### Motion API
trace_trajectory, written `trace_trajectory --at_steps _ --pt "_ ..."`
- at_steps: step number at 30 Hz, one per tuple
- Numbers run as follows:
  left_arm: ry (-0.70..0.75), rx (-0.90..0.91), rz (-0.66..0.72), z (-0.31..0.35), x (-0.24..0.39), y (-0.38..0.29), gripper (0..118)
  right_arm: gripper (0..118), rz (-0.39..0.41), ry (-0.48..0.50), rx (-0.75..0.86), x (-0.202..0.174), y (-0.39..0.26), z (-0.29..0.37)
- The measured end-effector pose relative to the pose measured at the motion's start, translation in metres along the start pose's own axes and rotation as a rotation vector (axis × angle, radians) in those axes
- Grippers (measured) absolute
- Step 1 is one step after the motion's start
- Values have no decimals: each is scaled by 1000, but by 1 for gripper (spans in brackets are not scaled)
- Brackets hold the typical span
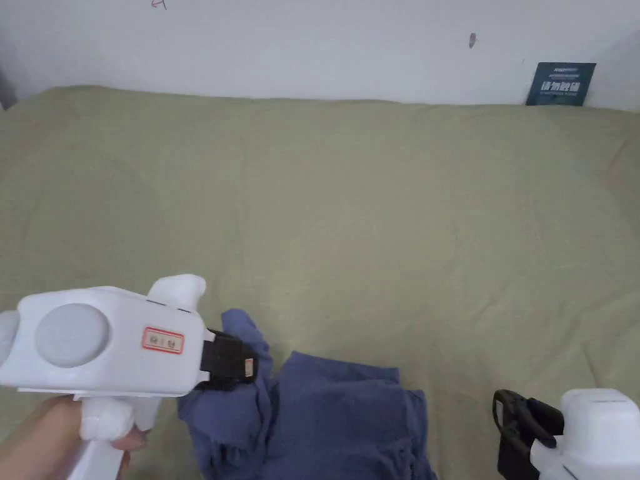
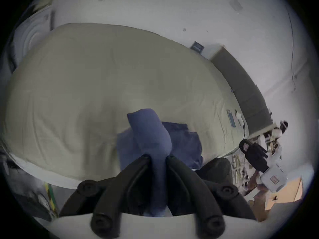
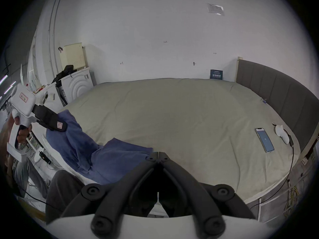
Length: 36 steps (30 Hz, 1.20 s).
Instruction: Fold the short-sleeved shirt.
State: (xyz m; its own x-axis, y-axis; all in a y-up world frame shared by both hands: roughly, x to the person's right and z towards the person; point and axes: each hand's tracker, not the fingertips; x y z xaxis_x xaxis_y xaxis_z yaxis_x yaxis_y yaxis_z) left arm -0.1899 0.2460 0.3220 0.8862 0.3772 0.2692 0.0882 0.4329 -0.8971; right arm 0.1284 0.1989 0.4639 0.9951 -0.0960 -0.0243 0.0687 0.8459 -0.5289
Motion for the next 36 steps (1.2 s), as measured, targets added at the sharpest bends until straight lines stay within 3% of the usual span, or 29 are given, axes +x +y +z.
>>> trace_trajectory --at_steps 10,11,13,14,18,21,22,23,24,25,31,36 --pt "82 -159 -170 -133 96 -16 12 0 -62 -66 1 27 -9 10" --pt "84 -152 -176 -142 99 -19 37 0 -68 -70 -1 30 -10 10" --pt "-42 -121 -146 -149 101 -21 109 0 -79 -80 -10 34 -12 11" --pt "-62 -142 -124 -150 100 -20 117 0 -81 -84 -11 35 -13 12" --pt "-171 -87 -15 -112 76 -8 117 0 -81 -93 -20 39 -16 12" --pt "-246 0 68 -79 43 -4 112 0 -95 -89 -24 40 -16 8" --pt "-246 25 89 -71 32 -5 101 0 -98 -86 -26 38 -16 6" --pt "-243 34 103 -68 23 -6 57 0 -98 -83 -28 37 -15 5" --pt "-268 36 140 -68 13 -7 5 0 -96 -79 -27 35 -15 4" --pt "-246 31 157 -68 13 -11 0 0 -91 -75 -27 33 -14 3" --pt "-478 -112 152 -105 20 -41 0 0 -98 -59 -38 30 -14 2" --pt "-424 -218 99 -170 25 -73 0 0 -117 -63 -63 33 -18 1"
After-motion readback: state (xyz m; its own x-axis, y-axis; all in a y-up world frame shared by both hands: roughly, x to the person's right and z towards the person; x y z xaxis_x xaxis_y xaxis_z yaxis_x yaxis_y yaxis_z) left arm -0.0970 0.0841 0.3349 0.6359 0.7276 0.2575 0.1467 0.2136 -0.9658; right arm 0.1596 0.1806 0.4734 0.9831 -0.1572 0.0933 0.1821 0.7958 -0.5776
